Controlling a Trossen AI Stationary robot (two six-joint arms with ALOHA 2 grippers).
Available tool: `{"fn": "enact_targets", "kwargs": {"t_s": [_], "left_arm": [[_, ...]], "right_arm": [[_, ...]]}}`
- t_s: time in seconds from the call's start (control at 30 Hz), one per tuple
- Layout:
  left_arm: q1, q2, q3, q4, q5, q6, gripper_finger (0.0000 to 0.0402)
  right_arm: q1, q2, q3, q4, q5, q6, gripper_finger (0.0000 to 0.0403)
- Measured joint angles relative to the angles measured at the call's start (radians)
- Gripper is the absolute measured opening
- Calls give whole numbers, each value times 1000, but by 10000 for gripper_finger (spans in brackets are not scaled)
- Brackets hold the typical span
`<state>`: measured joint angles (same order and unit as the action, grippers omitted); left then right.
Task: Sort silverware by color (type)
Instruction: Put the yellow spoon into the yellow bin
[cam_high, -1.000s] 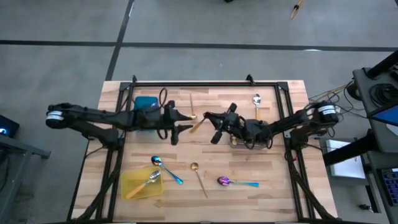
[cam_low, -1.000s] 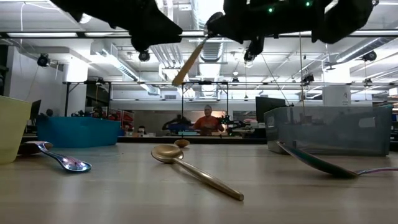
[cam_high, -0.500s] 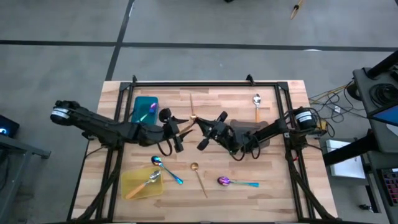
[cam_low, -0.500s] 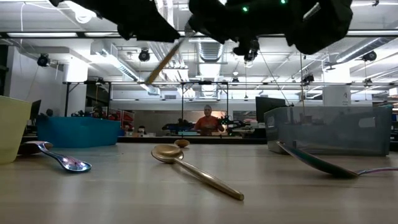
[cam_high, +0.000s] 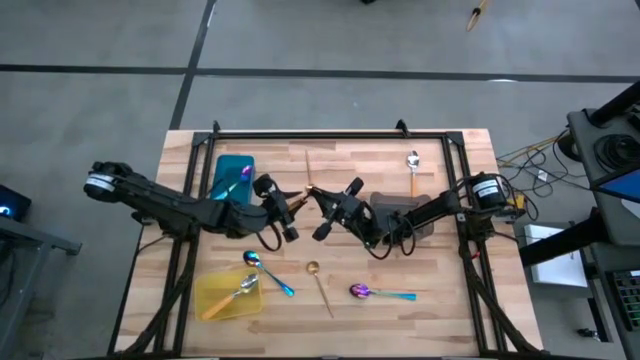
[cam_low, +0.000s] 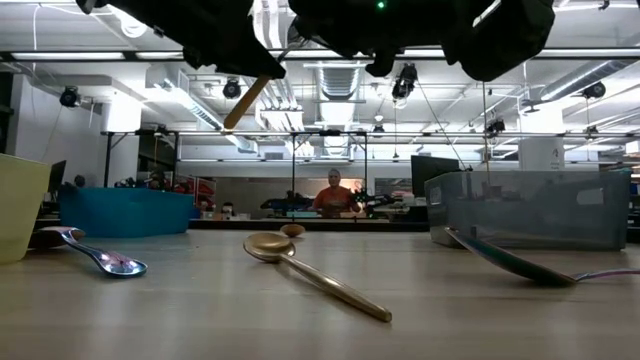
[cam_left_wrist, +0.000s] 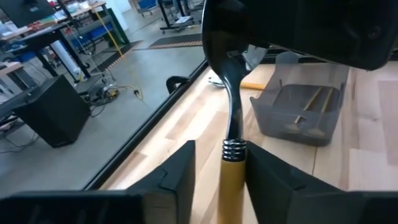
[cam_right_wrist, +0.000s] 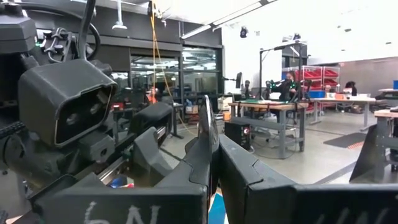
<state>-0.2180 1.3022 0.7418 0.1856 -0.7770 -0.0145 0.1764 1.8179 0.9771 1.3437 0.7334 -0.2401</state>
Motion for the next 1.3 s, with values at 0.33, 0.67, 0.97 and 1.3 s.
{"fn": "enact_targets", "kwargs": {"t_s": [0.33,0.67,0.97,1.3], "left_arm": [[2,27,0,6,-9,-40,28],[1,21,69,-158,-9,-148,28],[-63,15,375,-902,117,-401,25],[-203,12,556,-1443,742,-764,19]], "right_arm": [[-3,0,0,-9,-4,-7,9],[-13,0,-1,-55,-2,-22,68],[-8,-63,-4,-226,56,-63,133],[-14,-161,-4,-563,-34,81,160]]}}
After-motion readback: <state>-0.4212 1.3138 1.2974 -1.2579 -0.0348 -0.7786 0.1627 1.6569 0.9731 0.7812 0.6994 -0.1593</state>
